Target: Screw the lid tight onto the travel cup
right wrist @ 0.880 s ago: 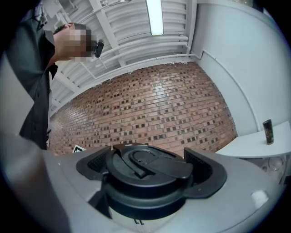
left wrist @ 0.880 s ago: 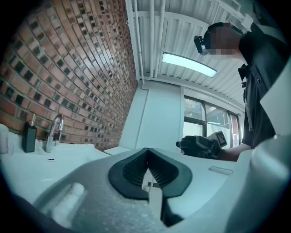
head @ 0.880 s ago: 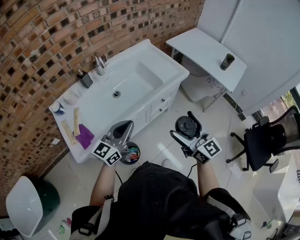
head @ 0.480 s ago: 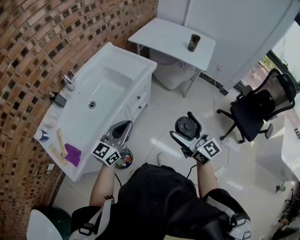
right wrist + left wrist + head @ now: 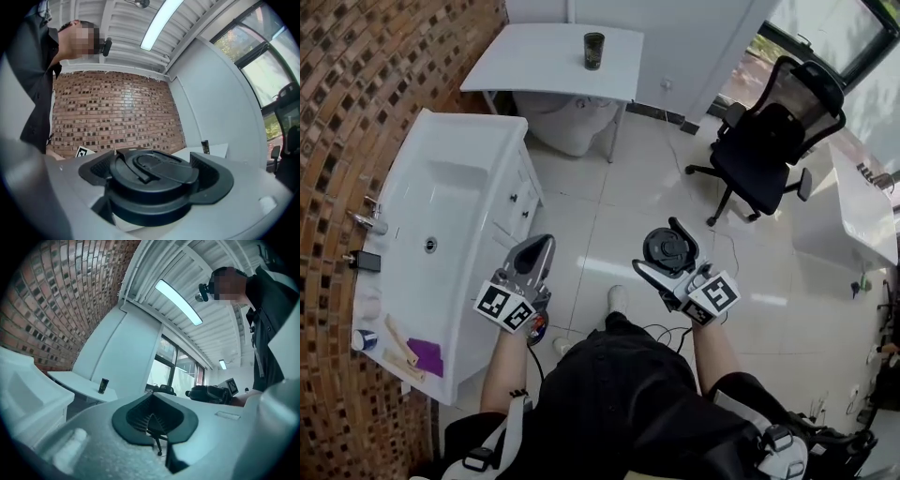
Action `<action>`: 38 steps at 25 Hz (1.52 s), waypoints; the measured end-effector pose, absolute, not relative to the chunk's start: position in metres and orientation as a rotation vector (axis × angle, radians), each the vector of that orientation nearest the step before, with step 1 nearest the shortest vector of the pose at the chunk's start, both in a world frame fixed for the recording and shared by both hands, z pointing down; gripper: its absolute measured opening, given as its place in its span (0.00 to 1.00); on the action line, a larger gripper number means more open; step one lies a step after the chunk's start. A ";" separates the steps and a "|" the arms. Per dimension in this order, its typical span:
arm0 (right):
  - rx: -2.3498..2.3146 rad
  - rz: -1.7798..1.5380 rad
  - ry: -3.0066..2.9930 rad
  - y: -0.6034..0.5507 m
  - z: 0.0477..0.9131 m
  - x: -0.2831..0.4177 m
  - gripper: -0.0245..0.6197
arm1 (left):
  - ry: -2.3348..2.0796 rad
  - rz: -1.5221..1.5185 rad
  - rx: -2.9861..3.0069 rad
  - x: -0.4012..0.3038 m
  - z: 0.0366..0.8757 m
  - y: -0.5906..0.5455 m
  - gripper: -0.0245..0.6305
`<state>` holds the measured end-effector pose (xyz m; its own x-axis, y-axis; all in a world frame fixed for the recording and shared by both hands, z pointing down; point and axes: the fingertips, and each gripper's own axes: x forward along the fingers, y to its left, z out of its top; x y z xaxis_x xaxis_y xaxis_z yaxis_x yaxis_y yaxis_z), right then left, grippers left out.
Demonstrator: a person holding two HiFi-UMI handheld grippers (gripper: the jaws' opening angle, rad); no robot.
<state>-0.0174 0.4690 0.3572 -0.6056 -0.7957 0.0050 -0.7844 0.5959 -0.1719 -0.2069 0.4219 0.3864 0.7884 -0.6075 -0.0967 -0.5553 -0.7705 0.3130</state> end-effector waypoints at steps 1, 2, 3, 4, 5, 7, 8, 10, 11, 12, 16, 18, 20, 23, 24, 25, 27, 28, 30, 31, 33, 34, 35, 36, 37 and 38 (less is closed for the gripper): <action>-1.361 -0.240 2.737 0.467 0.357 -0.009 0.82 | -0.891 -0.265 2.713 -0.197 0.387 0.420 0.04; -1.359 -0.242 2.733 0.464 0.358 -0.001 0.82 | -0.884 -0.249 2.715 -0.188 0.388 0.418 0.04; -1.353 -0.248 2.730 0.460 0.358 0.007 0.82 | -0.881 -0.232 2.719 -0.178 0.388 0.417 0.04; -1.342 -0.248 2.726 0.452 0.357 0.014 0.82 | -0.883 -0.217 2.727 -0.171 0.388 0.414 0.04; -1.323 -0.239 2.722 0.442 0.356 0.020 0.82 | -0.894 -0.204 2.735 -0.165 0.386 0.408 0.04; -1.270 -0.203 2.726 0.422 0.350 0.027 0.82 | -0.940 -0.198 2.743 -0.158 0.381 0.393 0.04; -1.241 -0.185 2.735 0.413 0.346 0.030 0.82 | -0.967 -0.205 2.740 -0.153 0.379 0.385 0.04; -1.195 -0.160 2.753 0.399 0.338 0.039 0.82 | -1.004 -0.216 2.733 -0.141 0.375 0.373 0.04; -1.179 -0.151 2.760 0.395 0.336 0.045 0.82 | -1.012 -0.218 2.734 -0.134 0.374 0.369 0.04; -1.171 -0.141 2.766 0.391 0.336 0.053 0.82 | -1.016 -0.219 2.736 -0.126 0.373 0.366 0.04; -1.187 -0.124 2.767 0.373 0.340 0.085 0.82 | -1.009 -0.219 2.738 -0.097 0.371 0.356 0.04; -1.191 -0.148 2.757 0.370 0.342 0.092 0.82 | -0.992 -0.203 2.744 -0.087 0.371 0.354 0.04; -1.195 -0.171 2.756 0.366 0.345 0.095 0.82 | -0.978 -0.192 2.749 -0.080 0.372 0.349 0.04; -1.193 -0.186 2.762 0.358 0.349 0.094 0.82 | -0.977 -0.184 2.746 -0.079 0.374 0.337 0.04; -1.191 -0.192 2.765 0.355 0.350 0.093 0.82 | -0.977 -0.182 2.743 -0.080 0.376 0.333 0.04; -1.194 -0.198 2.767 0.353 0.351 0.093 0.82 | -0.976 -0.180 2.739 -0.080 0.379 0.328 0.04; -1.217 -0.195 2.770 0.343 0.355 0.096 0.82 | -0.964 -0.181 2.736 -0.079 0.384 0.315 0.04; -1.234 -0.183 2.769 0.336 0.356 0.099 0.82 | -0.952 -0.184 2.740 -0.077 0.385 0.308 0.04; -1.266 -0.142 2.764 0.319 0.356 0.102 0.82 | -0.923 -0.190 2.754 -0.075 0.387 0.290 0.04; -1.279 -0.120 2.761 0.309 0.354 0.102 0.82 | -0.910 -0.195 2.761 -0.074 0.388 0.279 0.04; -1.302 -0.091 2.752 0.288 0.348 0.102 0.82 | -0.893 -0.209 2.769 -0.073 0.386 0.254 0.04; -1.312 -0.087 2.744 0.277 0.346 0.102 0.82 | -0.887 -0.217 2.774 -0.072 0.384 0.242 0.04; -1.321 -0.085 2.738 0.266 0.343 0.102 0.82 | -0.879 -0.226 2.782 -0.071 0.381 0.229 0.04; -1.326 -0.078 2.734 0.255 0.340 0.102 0.82 | -0.870 -0.235 2.794 -0.070 0.377 0.217 0.04; -1.328 -0.064 2.733 0.245 0.337 0.101 0.82 | -0.861 -0.243 2.806 -0.070 0.373 0.204 0.04; -1.329 -0.049 2.734 0.234 0.333 0.098 0.82 | -0.856 -0.249 2.816 -0.071 0.370 0.192 0.04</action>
